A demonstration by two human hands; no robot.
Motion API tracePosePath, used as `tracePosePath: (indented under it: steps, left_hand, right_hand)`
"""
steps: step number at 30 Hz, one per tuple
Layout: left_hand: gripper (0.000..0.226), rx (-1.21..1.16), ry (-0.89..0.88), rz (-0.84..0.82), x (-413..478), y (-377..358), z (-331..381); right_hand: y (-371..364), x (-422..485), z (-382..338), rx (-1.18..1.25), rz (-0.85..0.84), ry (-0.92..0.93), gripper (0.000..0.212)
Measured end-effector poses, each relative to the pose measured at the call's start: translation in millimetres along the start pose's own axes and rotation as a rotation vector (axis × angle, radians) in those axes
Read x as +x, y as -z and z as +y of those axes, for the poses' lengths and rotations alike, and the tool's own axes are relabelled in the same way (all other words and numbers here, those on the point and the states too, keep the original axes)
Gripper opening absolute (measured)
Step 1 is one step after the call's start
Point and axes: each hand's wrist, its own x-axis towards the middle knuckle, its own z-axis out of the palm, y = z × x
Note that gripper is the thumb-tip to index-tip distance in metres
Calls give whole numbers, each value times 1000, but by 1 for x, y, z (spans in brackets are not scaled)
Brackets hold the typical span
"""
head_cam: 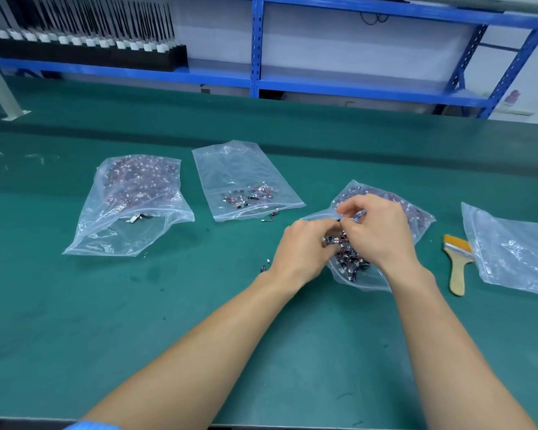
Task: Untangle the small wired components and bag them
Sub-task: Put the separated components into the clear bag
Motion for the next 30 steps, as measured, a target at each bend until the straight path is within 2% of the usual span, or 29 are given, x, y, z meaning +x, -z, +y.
tracePosePath:
  steps: [4,5,7,8,10,13,16,21,23,27,30]
  left_hand:
    - [13,-257,66,106,-8,16,-14]
    - [7,-248,92,170,-10,23,-20]
    - [12,-78,154,235,-16,38,-40]
    - [16,25,187,196,-19,46,-51]
    - [29,153,238,15,-28,61,-71]
    - [35,225,218,-215,-35,69,-89]
    - [21,193,165,-240,-36,68,-95]
    - [23,210,106,-309,-34,65,-96]
    - [23,126,117,-303,-35,60,-89]
    - [20,-320,155,-171,-27,32,-42]
    - [11,-452,192,-97,-16,6,-10]
  right_hand:
    - [0,0,0,-33,-3,12,20]
    - [0,0,1,-39,-7,13,19]
    - [-1,-1,1,-44,-22,18,19]
    - [-3,-1,1,-45,-32,18,19]
    - [-6,-2,-1,-47,-47,16,19]
    - [-8,-3,-1,-53,-48,14,19]
    - [-9,-2,-1,-43,-53,15,19]
    - [-4,-1,0,-37,-48,19,20]
    - [-3,-1,1,-30,-47,18,20]
    - [-2,-2,3,-24,-35,19,20]
    - [-1,-4,2,27,-37,-4,20]
